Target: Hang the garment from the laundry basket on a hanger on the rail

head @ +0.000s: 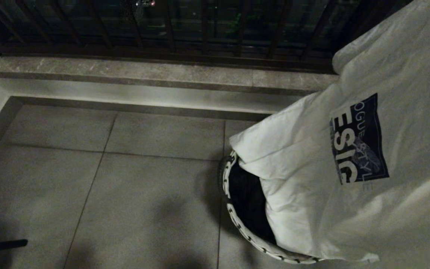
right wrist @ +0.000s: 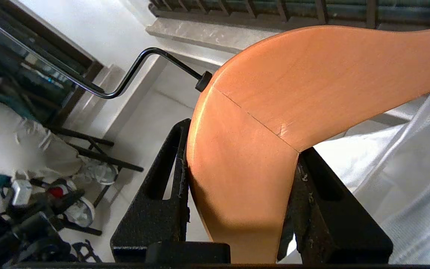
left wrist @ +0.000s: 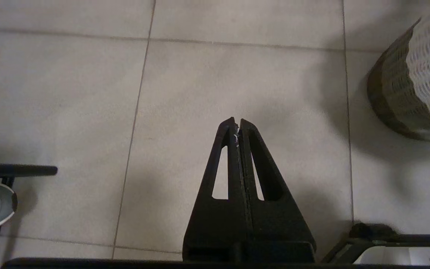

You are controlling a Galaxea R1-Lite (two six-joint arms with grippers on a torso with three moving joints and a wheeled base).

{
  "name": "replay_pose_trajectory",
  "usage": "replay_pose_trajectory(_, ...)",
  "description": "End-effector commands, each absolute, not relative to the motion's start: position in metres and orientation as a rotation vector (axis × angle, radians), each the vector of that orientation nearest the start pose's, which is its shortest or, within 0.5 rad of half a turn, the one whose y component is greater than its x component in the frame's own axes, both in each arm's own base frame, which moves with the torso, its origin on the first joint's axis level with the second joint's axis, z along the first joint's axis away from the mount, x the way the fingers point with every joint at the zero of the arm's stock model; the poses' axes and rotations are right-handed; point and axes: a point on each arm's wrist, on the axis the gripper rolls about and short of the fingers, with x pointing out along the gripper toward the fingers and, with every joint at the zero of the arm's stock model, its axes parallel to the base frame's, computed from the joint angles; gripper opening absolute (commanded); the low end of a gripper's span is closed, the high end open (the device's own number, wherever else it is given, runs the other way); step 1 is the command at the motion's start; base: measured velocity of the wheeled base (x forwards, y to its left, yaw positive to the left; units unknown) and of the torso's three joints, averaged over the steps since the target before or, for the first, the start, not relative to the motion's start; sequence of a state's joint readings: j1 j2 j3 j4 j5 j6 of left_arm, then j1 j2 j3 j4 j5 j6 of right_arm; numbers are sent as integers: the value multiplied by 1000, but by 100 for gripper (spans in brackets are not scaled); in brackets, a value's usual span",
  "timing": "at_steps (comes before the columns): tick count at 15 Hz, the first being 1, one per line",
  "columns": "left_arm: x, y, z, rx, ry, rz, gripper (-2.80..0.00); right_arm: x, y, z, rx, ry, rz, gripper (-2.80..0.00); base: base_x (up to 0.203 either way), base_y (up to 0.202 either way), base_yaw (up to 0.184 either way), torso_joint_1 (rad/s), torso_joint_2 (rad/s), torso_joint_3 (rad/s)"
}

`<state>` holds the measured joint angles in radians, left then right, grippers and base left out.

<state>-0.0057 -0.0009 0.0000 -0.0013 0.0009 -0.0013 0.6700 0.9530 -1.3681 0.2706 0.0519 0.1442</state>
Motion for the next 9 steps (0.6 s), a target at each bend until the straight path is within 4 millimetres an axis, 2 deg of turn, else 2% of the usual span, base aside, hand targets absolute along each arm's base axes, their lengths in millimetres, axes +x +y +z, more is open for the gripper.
replay_pose_trajectory(1,-23,0,76,-2,-2,-6,-280,45,37,396,177,-80,724,-280,0,0,0,2,-2,170)
replay_pose_trajectory(9,-23,0,76,-3,-2,-5,-280,43,35,391,126,-89,721,-280,0,0,0,3,1,201)
